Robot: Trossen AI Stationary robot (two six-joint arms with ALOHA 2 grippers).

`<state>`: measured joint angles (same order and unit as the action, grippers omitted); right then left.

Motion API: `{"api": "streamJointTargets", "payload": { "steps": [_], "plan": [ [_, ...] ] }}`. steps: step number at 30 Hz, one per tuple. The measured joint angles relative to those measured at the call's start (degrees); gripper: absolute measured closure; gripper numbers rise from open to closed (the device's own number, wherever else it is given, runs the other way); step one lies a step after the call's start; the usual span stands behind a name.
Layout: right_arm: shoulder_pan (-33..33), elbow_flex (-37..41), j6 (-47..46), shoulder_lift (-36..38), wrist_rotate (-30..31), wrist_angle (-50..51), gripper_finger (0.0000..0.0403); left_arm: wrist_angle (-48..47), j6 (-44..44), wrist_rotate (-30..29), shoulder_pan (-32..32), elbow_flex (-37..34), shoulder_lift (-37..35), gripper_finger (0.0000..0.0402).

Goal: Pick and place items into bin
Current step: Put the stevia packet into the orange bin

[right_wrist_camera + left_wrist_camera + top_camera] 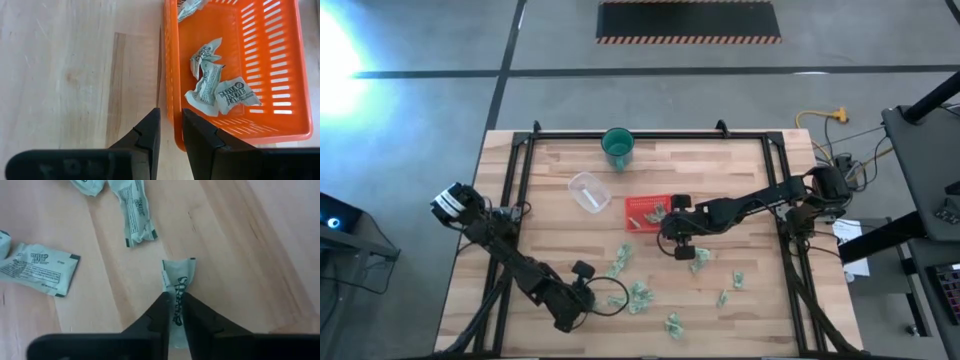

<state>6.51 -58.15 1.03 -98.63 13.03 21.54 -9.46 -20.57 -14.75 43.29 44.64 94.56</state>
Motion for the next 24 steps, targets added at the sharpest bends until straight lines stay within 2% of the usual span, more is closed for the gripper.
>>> {"api": "streamJointTargets", "payload": {
  "steps": [3,8,12,18,24],
  "plan": [
    [-0.01,0.0,0.01,0.0,-0.02,-0.04,0.0335,-0.15,1.15,-0.29,-0.15,0.0,-0.02,0.0395],
    [-0.01,0.0,0.01,0.0,-0.02,-0.04,0.0335,-0.68,2.49,-3.12,-0.21,0.0,-0.02,0.04],
    [-0.01,0.0,0.01,0.0,-0.02,-0.04,0.0335,-1.09,4.82,-7.45,-0.22,0.54,-0.27,0.0401],
    [0.3,0.0,0.0,0.71,0.12,0.05,0.0335,-0.89,9.95,-17.06,-1.55,1.8,-2.51,0.0401],
    [1.26,0.0,-0.66,3.31,0.57,0.54,0.0335,-0.67,16.34,-20.77,-7.07,1.82,-5.28,0.0402]
  ]
}}
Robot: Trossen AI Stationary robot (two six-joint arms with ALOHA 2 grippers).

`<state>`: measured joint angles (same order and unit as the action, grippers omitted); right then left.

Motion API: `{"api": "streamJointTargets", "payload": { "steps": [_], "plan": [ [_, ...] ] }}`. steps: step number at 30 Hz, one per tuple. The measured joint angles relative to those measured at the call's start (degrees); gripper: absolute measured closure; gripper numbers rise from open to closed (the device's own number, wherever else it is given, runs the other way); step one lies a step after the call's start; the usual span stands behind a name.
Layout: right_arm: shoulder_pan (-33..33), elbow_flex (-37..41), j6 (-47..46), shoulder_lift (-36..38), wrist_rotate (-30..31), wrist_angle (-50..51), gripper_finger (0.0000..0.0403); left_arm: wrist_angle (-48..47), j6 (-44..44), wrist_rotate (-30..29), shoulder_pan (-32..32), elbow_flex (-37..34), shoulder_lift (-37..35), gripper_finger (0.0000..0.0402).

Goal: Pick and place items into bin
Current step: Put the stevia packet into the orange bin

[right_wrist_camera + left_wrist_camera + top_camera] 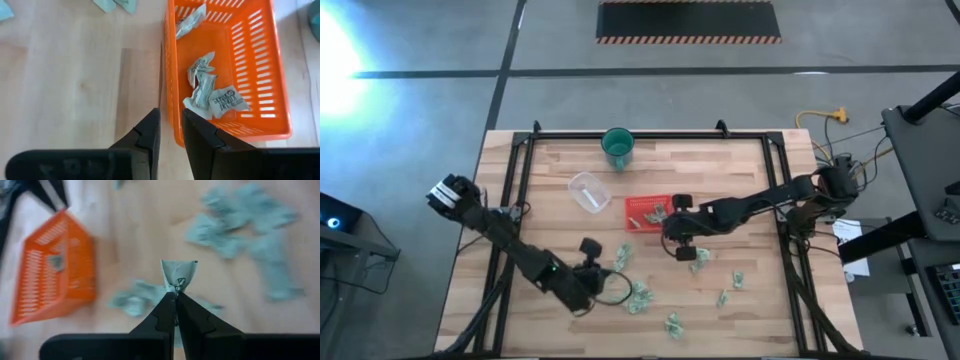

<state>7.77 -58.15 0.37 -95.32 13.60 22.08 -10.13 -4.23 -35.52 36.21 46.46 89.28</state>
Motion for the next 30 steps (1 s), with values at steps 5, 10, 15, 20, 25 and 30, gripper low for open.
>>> {"api": "streamJointTargets", "payload": {
  "steps": [5,10,15,20,25,30],
  "plan": [
    [0.95,0.12,-2.31,2.55,0.09,2.52,0.0335,0.78,5.94,-0.45,-7.32,0.35,-0.49,0.0402],
    [2.38,0.81,-5.08,5.21,2.45,5.53,0.0335,4.29,12.32,-0.43,-14.15,0.41,-1.21,0.0402],
    [4.05,1.43,-7.59,6.34,4.57,8.24,0.0335,8.2,16.84,3.23,-18.77,0.6,-2.86,0.0401],
    [5.55,2.59,-10.82,6.83,4.57,10.61,0.0335,10.76,18.59,7.57,-24.02,0.35,-3.29,0.0401],
    [7.72,4.59,-16.19,8.1,4.57,13.51,0.0335,12.77,19.91,11.24,-28.63,0.19,-2.85,0.0401],
    [10.69,6.0,-20.38,9.19,4.92,13.97,0.0335,13.05,20.2,14.35,-32.17,0.48,-2.17,0.0401]
  ]
}}
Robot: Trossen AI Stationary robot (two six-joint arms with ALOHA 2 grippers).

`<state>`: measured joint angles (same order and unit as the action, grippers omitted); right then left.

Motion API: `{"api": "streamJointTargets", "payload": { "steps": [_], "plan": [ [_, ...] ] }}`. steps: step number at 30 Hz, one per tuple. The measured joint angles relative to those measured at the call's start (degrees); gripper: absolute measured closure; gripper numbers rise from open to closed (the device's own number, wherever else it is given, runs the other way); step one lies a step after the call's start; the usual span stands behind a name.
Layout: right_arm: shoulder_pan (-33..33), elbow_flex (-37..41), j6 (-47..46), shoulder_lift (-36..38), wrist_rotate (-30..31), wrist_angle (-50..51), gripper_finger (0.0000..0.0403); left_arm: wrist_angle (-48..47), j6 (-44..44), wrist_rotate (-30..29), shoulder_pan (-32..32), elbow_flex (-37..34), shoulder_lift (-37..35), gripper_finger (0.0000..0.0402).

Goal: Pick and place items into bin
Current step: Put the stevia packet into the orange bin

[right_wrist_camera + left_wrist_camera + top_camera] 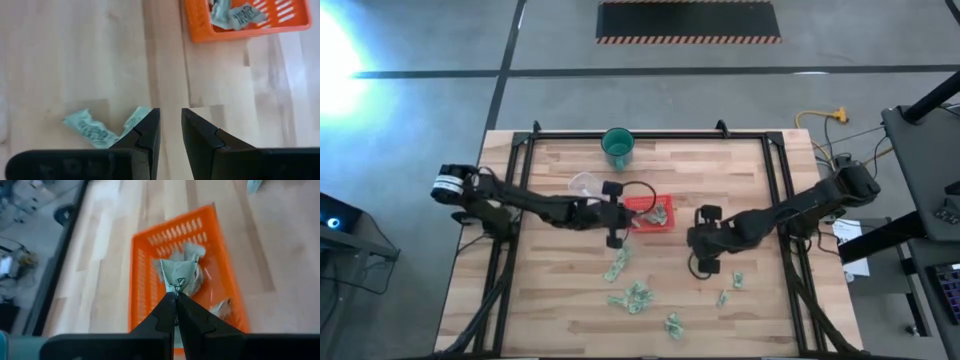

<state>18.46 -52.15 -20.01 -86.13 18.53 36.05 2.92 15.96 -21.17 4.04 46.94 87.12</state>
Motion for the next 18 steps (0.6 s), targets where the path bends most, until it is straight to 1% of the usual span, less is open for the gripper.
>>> {"api": "streamJointTargets", "payload": {
  "steps": [3,4,7,12,15,18],
  "plan": [
    [2.15,0.27,-0.91,0.47,1.74,-0.01,0.0335,1.57,0.01,4.66,-1.4,-0.15,0.95,0.0397],
    [2.8,0.27,-1.25,0.55,2.41,-0.15,0.0335,1.29,0.02,5.14,-1.58,-0.28,0.98,0.0391],
    [4.45,0.32,-2.64,0.9,3.34,-0.17,0.0335,1.7,0.67,5.24,-1.84,-0.26,0.98,0.0358],
    [6.6,0.34,-6.3,0.87,3.98,-1.38,0.0335,2.92,0.94,5.22,-1.84,-0.09,0.98,0.0291],
    [7.73,1.67,-6.84,0.86,3.97,-4.91,0.0335,3.05,0.94,5.2,-1.8,0.24,0.96,0.026],
    [8.72,4.08,-5.67,0.81,3.92,-10.39,0.0335,2.08,0.92,6.15,-1.01,0.26,0.25,0.0242]
  ]
}}
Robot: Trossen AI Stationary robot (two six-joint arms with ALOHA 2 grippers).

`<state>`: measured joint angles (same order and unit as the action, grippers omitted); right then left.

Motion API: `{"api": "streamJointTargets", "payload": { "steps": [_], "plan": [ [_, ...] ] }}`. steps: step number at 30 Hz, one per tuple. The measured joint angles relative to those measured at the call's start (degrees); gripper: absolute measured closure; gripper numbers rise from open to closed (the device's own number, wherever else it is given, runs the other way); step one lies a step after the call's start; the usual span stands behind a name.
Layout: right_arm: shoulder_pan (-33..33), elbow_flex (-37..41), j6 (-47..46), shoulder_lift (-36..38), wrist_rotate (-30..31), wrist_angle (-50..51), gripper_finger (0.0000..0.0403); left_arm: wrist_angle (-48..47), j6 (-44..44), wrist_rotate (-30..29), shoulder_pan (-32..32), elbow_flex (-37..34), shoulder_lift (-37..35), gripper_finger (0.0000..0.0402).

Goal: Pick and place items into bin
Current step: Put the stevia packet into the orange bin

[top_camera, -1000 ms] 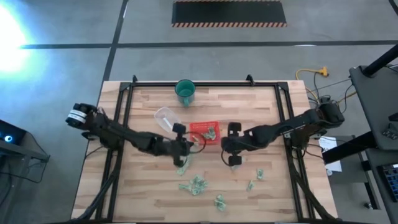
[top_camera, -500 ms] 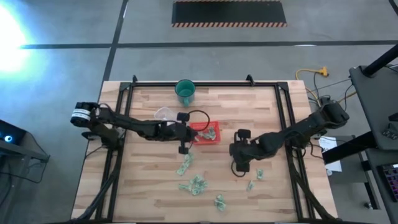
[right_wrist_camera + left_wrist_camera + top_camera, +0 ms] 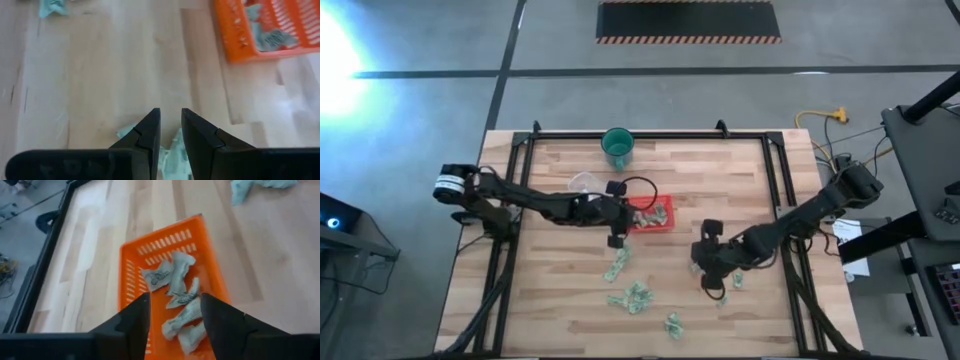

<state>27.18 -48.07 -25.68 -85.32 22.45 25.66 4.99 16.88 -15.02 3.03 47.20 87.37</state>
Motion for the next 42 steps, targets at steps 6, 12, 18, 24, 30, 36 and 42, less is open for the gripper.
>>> {"api": "streamJointTargets", "payload": {
  "steps": [6,12,18,24,30,36,42],
  "plan": [
    [0.35,4.89,-0.56,-0.04,-1.75,-5.18,0.0334,-0.57,-0.07,1.68,5.7,-0.62,-2.41,0.0238],
    [0.74,8.94,0.18,-0.04,-3.1,-13.08,0.0304,-1.51,-1.53,1.22,13.27,-0.93,-6.03,0.0237],
    [0.74,12.59,0.26,-0.04,-4.79,-17.88,0.0259,-3.87,-1.64,1.17,19.67,-1.53,-11.39,0.0237],
    [0.74,15.68,1.02,-0.04,-4.97,-22.94,0.0237,-9.17,-5.18,0.98,24.53,-1.94,-16.3,0.0237],
    [0.72,18.36,3.74,-0.04,-6.18,-29.98,0.0234,-11.15,-6.59,-3.72,28.04,-2.58,-19.06,0.0237],
    [0.72,19.17,3.82,-0.13,-7.09,-31.19,0.0234,-12.01,-7.32,-4.97,29.28,-2.6,-19.23,0.0237],
    [0.7,19.2,3.74,-2.38,-7.09,-31.78,0.0237,-12.11,-7.5,-4.99,29.28,-2.6,-19.21,0.0237]
  ]
}}
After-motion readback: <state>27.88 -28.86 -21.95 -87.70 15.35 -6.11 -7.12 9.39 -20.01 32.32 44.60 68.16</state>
